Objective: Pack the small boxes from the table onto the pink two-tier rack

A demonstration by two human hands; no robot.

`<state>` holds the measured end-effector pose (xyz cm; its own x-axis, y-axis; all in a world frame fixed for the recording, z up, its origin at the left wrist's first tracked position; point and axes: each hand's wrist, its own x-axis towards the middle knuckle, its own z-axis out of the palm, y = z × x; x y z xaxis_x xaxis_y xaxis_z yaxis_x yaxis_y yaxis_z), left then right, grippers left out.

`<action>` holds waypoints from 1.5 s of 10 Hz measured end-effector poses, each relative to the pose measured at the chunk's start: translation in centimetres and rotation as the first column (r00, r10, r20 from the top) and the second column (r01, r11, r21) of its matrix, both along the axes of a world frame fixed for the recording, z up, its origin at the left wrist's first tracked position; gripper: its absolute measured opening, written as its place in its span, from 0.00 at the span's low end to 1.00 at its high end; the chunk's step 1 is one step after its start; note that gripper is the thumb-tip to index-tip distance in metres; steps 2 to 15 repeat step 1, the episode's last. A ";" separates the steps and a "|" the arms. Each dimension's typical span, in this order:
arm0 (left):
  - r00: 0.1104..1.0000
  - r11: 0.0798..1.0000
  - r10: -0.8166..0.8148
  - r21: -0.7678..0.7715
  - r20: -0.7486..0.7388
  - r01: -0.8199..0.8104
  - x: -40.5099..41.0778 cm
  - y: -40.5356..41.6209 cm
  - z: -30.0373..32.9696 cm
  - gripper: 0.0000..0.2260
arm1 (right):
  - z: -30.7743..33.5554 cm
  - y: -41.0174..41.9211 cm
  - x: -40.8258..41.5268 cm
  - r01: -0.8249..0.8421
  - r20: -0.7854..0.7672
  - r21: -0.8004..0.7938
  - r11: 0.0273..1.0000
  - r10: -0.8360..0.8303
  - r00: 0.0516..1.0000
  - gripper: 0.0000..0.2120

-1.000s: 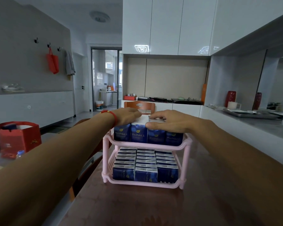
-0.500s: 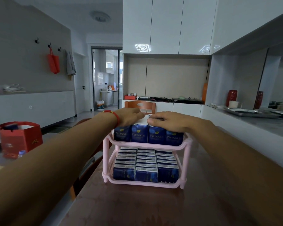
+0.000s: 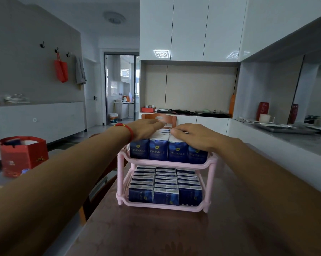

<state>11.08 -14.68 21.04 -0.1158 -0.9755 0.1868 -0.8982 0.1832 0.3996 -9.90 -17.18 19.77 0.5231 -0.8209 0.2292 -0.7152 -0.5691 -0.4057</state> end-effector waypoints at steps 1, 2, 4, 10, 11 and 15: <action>0.995 0.999 0.022 -0.043 -0.098 -0.026 0.1 0.3 0.2 0.28 | 0.2 0.0 -0.4 0.041 0.021 -0.035 0.999 -0.041 0.999 0.31; 0.995 0.999 0.022 -0.043 -0.098 -0.026 0.1 0.3 0.2 0.28 | 0.2 0.0 -0.4 0.041 0.021 -0.035 0.999 -0.041 0.999 0.31; 0.995 0.999 0.022 -0.043 -0.098 -0.026 0.1 0.3 0.2 0.28 | 0.2 0.0 -0.4 0.041 0.021 -0.035 0.999 -0.041 0.999 0.31; 0.995 0.999 0.022 -0.043 -0.098 -0.026 0.1 0.3 0.2 0.28 | 0.2 0.0 -0.4 0.041 0.021 -0.035 0.999 -0.041 0.999 0.31; 0.995 0.999 0.022 -0.043 -0.098 -0.026 0.1 0.3 0.2 0.28 | 0.2 0.0 -0.4 0.041 0.021 -0.035 0.999 -0.041 0.999 0.31; 0.995 0.999 0.022 -0.043 -0.098 -0.026 0.1 0.3 0.2 0.28 | 0.2 0.0 -0.4 0.041 0.021 -0.035 0.999 -0.041 0.999 0.31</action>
